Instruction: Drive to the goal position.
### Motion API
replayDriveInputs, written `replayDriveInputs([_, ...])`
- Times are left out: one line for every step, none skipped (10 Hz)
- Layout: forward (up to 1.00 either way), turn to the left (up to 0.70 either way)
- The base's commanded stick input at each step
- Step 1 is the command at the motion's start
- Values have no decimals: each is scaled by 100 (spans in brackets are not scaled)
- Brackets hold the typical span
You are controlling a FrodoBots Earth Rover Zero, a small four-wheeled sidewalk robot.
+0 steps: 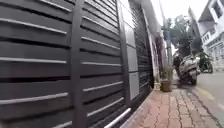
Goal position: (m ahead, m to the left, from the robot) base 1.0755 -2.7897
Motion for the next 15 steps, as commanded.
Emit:
replayDriveInputs([0, -70])
replayDriveInputs([0, -70])
replayDriveInputs([0, -70])
replayDriveInputs([0, -70])
replayDriveInputs([0, -70])
replayDriveInputs([0, -70])
replayDriveInputs([0, -70])
replayDriveInputs([0, -70])
replayDriveInputs([0, -70])
replayDriveInputs([0, -70])
replayDriveInputs([0, -70])
replayDriveInputs([0, -70])
replayDriveInputs([0, -70])
replayDriveInputs([0, -70])
replayDriveInputs([0, -70])
